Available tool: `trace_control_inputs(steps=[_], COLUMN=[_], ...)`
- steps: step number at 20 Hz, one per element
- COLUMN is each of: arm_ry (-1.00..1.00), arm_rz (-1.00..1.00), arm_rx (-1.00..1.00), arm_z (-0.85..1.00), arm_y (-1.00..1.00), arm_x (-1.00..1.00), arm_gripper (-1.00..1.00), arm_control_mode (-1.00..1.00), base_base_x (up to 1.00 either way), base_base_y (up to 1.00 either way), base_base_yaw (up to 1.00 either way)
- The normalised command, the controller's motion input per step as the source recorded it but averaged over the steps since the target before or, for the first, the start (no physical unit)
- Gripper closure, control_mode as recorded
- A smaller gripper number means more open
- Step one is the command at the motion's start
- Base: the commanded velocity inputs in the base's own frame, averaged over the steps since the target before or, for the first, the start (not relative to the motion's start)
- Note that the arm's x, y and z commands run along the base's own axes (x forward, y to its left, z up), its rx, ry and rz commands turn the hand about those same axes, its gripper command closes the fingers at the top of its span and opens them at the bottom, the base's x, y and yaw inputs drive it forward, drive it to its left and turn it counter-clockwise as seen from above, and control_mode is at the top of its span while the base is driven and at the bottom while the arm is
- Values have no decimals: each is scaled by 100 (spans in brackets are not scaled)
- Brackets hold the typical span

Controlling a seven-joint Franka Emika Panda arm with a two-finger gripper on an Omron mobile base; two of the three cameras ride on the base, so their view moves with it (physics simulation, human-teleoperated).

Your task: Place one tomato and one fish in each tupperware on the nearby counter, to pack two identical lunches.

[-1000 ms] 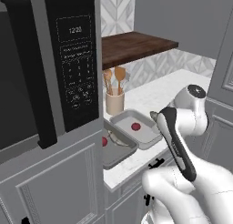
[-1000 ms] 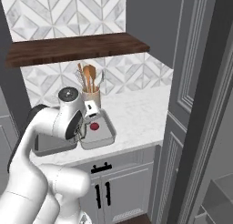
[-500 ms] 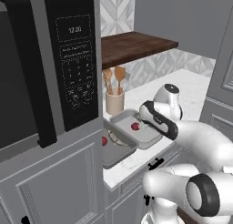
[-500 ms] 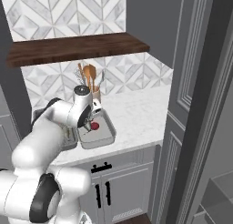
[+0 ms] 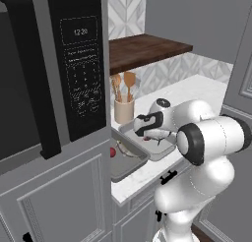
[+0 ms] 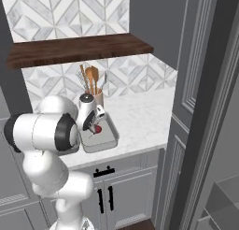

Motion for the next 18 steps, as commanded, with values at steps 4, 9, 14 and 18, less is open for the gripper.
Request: trace_control_inputs(steps=[4,9,14,18], arm_ry=[1,11,10,-26], arm_rz=[-2,-7,-10,-5], arm_rx=[0,-1,4,24], arm_z=[2,27,71,100], arm_y=[5,7,-22,-93], arm_x=[13,0,-50,-100], arm_gripper=[-100,-100,-100,-100], arm_control_mode=[-100,-100,-100,-100], base_base_x=[0,0,0,0], base_base_y=[0,0,0,0], base_base_yaw=[0,0,0,0])
